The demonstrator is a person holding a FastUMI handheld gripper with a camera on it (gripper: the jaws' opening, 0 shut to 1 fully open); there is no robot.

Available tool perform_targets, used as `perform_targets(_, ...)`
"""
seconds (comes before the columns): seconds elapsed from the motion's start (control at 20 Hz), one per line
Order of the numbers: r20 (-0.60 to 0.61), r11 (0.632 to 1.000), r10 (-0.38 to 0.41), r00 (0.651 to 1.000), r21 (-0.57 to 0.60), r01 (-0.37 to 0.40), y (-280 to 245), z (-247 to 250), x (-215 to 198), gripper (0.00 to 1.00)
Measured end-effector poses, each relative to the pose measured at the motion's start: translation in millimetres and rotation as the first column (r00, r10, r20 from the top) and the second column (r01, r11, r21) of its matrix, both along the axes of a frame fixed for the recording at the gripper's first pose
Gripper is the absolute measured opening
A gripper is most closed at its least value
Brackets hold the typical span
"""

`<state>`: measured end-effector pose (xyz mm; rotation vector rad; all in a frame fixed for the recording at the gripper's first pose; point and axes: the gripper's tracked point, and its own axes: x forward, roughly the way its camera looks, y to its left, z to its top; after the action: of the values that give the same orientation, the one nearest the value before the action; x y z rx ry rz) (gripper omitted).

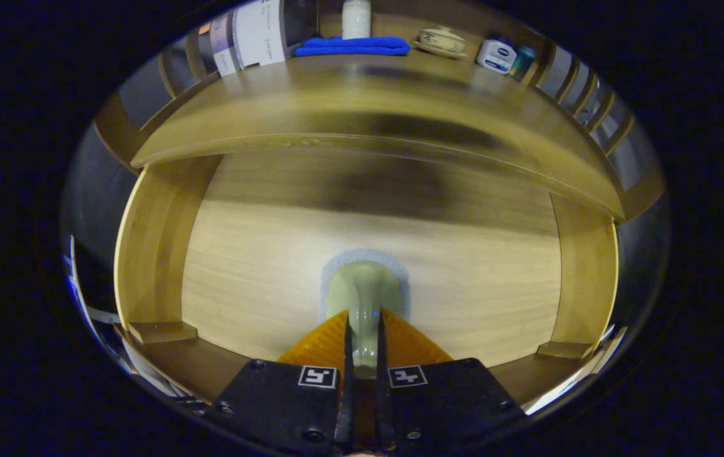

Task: Pull open the drawer, take out the items inside it, and place them on the countertop above the cabinet.

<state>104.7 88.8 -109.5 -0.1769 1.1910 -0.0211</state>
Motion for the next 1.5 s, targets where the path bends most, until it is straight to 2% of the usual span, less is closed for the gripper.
perform_targets(0.7, 0.186, 0.999, -0.021, 0.982, 0.053, 0.012, -19.9, 114.4, -6.4, 0.16)
perform_targets(1.25, 0.266, 0.997, -0.068, 0.961, 0.046, 0.057, -26.6, 185.1, 72.8, 0.16)
perform_targets(1.5, 0.269, 0.995, -0.09, 0.959, 0.065, 0.075, -22.6, 191.4, 117.0, 0.16)
